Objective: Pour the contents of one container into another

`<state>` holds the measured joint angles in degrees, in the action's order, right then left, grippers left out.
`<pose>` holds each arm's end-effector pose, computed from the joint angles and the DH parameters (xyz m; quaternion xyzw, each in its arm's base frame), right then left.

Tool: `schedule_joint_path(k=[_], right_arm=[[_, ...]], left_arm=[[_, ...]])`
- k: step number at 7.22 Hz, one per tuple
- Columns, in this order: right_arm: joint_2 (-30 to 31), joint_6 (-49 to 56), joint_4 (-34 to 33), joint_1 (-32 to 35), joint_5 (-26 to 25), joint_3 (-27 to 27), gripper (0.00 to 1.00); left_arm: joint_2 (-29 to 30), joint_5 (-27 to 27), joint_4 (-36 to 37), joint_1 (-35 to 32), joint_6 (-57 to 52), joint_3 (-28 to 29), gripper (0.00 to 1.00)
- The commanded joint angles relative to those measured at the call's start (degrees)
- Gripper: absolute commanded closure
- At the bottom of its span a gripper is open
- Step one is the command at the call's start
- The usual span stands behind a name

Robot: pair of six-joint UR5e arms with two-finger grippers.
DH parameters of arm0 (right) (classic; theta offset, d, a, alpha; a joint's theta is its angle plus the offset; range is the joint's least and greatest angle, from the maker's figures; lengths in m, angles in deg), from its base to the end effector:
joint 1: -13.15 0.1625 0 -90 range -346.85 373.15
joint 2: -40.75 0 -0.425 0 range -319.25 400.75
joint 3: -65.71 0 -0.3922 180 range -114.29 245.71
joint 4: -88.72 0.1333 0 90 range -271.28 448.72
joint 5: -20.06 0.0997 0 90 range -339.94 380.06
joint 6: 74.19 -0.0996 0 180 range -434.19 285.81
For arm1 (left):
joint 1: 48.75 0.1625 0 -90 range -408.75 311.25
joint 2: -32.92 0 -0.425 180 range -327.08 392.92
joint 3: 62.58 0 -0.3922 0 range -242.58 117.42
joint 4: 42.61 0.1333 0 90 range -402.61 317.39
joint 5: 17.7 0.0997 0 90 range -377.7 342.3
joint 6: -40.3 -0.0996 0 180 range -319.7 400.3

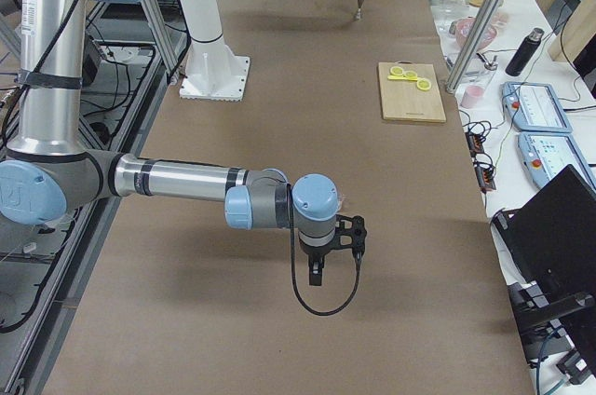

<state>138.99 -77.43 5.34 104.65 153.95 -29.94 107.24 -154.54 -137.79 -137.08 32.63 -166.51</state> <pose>0.0756 -0.4336 0.6654 0.0269 -0.3739 0.0252 0.9267 -0.0495 -0.3824 0.6457 0.0482 0.3953 0.0865 0.9132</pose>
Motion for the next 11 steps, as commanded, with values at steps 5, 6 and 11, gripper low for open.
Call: schedule_joint_path(k=[5, 6, 11], right_arm=[[0.11, -0.01, -0.03, 0.00, 0.75, -0.23, 0.00], [0.11, -0.01, 0.06, 0.00, 3.89, -0.24, 0.00], [-0.24, 0.52, 0.15, -0.09, 4.71, -0.50, 0.00]], left_arm=[[0.13, 0.00, 0.00, 0.00, 0.02, -0.13, 0.02], [0.13, -0.09, 0.00, 0.00, 0.02, -0.30, 0.02], [0.92, -0.09, 0.00, 0.00, 0.02, -0.39, 0.02]])
